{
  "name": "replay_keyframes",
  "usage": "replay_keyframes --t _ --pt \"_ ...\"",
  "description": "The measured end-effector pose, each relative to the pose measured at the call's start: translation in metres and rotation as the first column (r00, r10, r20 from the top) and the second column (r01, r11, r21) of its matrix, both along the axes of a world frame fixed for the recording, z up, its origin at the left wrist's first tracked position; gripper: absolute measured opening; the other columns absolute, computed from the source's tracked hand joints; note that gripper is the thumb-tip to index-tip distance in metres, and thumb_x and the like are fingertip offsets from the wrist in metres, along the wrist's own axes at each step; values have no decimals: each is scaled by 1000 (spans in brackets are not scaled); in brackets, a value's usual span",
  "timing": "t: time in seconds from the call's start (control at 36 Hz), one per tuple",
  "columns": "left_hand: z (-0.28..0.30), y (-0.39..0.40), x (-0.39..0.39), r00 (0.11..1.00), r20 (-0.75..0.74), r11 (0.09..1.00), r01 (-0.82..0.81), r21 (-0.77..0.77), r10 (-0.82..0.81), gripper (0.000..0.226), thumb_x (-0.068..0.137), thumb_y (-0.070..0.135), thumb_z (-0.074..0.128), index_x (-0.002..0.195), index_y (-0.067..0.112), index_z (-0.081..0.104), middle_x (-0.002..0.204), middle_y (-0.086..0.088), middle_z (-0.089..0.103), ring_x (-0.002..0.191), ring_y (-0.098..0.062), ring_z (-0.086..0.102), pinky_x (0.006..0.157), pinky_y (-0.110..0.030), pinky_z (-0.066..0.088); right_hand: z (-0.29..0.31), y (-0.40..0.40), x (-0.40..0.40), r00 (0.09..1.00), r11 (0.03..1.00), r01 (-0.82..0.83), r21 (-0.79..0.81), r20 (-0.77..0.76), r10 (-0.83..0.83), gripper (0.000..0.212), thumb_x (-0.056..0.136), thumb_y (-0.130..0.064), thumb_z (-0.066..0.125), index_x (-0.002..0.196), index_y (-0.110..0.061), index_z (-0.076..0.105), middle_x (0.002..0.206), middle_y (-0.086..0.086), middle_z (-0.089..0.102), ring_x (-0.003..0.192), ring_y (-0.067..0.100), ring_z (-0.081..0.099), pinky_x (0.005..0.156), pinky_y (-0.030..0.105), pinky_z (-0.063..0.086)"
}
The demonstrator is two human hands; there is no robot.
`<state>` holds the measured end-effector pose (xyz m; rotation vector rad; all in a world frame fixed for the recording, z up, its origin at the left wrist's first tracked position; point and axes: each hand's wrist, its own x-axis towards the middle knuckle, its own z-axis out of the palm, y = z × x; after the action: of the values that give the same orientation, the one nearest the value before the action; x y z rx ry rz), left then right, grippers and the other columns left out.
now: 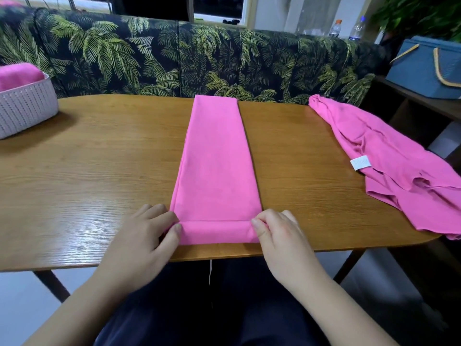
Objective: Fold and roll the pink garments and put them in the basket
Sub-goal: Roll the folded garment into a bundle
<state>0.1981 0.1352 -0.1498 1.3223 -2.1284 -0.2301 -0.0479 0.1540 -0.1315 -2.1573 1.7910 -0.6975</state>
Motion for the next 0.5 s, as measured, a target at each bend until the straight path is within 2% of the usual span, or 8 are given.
replay_keyframes --t 0.11,0.17,0.22,0.28,0.31,0.39,0.44,0.5 --pt "0 -5 -4 993 50 994 -112 8 111 35 84 44 34 61 21 48 67 9 41 70 -16 41 64 -38 39 -10 -8 0 997 989 51 -135 -56 -59 67 87 -64 14 85 -18 62 91 -10 43 90 13 37 75 28 35" --pt "-1 -7 -5 985 62 986 -165 15 164 34 79 46 36 61 20 47 71 9 41 72 -18 41 67 -38 39 -10 -11 -2 998 984 47 -174 -38 -55 59 88 -63 23 87 -19 63 91 -10 44 88 12 38 74 26 36" --pt "0 -9 -5 978 39 979 -203 -16 203 27 74 47 41 70 20 46 80 5 43 77 -22 43 70 -38 38 -7 -12 -3 999 971 36 -235 -26 -44 32 89 -48 45 89 -21 61 92 -13 44 88 9 36 73 20 35" --pt "4 -10 -7 988 3 986 -154 -59 155 22 72 41 44 86 24 45 92 3 43 83 -26 46 71 -40 39 -5 -12 -3 998 945 6 -328 -53 -25 10 84 -29 65 85 -20 61 89 -14 45 85 6 35 68 13 31" --pt "7 -9 -8 996 18 993 -80 -91 82 19 73 35 43 91 27 44 95 5 43 85 -26 46 71 -42 40 -5 -10 -2 998 935 -20 -353 -69 -5 10 82 -21 71 83 -18 61 87 -14 47 84 5 36 68 12 29" --pt "8 -7 -10 977 174 977 153 -147 -126 23 74 20 39 90 35 45 95 16 46 86 -19 46 70 -41 37 -9 -7 -3 989 912 -132 -389 -112 95 4 88 -19 58 86 -18 61 89 -10 54 85 7 42 70 20 38" --pt "5 -4 -11 970 199 979 167 -116 -142 21 76 23 41 90 38 47 96 20 47 87 -14 47 72 -38 32 -9 -4 -5 986 932 -150 -331 -118 117 19 86 -25 45 93 -18 62 95 -9 55 91 7 44 74 21 40" --pt "-1 -2 -10 982 150 988 131 -76 -118 13 79 36 47 92 38 48 97 21 48 89 -14 49 75 -37 32 -8 -2 -5 982 960 -157 -233 -145 125 31 82 -36 44 102 -20 61 103 -11 53 100 6 41 81 22 38"
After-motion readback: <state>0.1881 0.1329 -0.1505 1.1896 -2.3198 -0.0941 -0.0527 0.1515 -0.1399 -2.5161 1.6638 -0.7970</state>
